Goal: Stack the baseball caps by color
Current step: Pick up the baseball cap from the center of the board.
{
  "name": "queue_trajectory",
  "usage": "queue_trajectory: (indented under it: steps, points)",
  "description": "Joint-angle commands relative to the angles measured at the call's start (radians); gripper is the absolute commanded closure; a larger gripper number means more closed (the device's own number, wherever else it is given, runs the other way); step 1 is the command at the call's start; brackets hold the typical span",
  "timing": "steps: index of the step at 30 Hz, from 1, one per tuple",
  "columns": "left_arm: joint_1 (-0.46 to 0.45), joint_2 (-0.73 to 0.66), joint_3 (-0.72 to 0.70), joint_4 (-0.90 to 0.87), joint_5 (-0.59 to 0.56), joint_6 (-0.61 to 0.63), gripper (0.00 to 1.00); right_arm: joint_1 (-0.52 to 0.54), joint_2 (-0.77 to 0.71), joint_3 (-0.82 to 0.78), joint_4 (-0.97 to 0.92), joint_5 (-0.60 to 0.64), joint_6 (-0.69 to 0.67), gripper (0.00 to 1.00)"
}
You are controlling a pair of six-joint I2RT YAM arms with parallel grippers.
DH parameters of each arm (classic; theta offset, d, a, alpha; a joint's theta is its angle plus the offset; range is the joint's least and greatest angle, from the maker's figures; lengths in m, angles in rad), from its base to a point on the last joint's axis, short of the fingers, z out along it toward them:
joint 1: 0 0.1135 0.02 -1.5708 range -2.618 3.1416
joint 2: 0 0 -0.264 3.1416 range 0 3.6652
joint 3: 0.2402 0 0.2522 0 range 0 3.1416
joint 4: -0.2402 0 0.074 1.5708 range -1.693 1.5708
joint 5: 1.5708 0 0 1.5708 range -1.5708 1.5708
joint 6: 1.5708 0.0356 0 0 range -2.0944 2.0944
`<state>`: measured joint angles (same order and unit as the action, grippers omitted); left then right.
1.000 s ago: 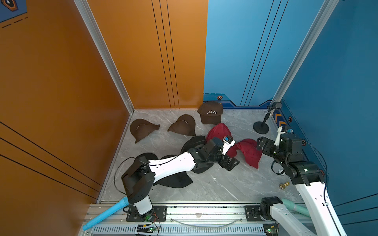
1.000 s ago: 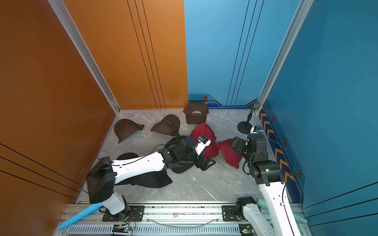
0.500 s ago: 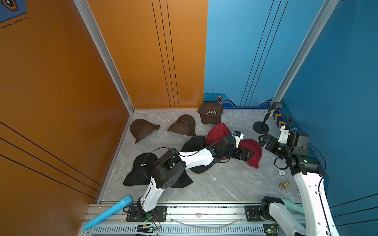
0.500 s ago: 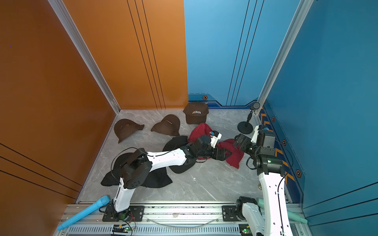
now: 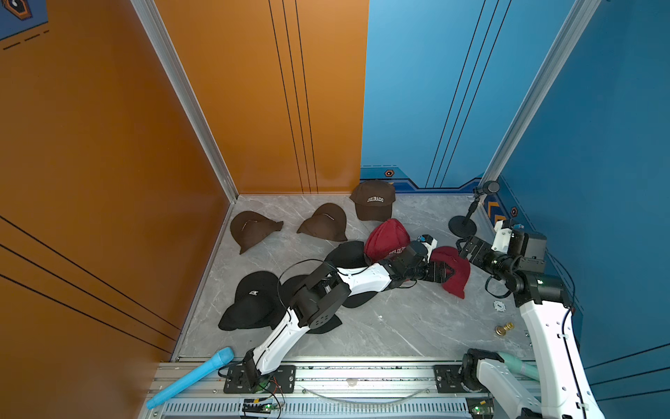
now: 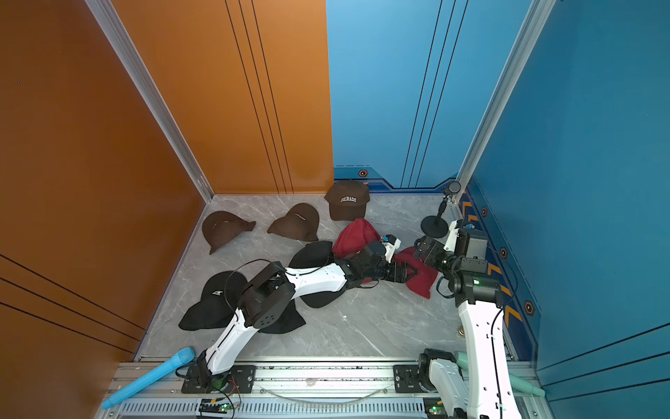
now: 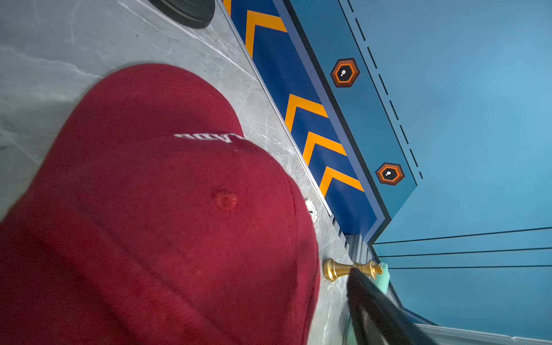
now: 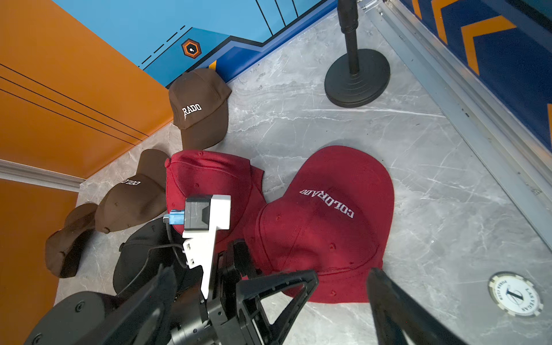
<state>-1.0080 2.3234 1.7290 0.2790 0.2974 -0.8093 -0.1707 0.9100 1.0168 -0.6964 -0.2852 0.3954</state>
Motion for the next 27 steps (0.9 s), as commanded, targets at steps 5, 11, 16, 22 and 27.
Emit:
queue_trajectory:
  steps: [5,11,16,22,27]
  points:
    - [0.011,0.053,0.115,-0.047,0.019,0.021,0.52,-0.007,-0.005,-0.017,0.025,-0.009,-0.013,0.00]
    - [0.017,0.070,0.163,-0.101,0.025,0.060,0.82,-0.007,-0.015,-0.010,0.014,-0.005,-0.020,0.00]
    - [0.032,0.047,0.176,-0.146,0.068,0.132,1.00,-0.009,-0.028,-0.004,0.003,-0.004,-0.020,0.00]
    - [0.068,-0.006,0.249,-0.277,0.329,0.382,1.00,-0.010,-0.047,0.022,-0.024,0.001,-0.022,0.00]
    - [0.099,-0.038,0.375,-0.550,0.542,0.630,1.00,-0.027,-0.061,0.042,-0.052,0.024,-0.027,0.00]
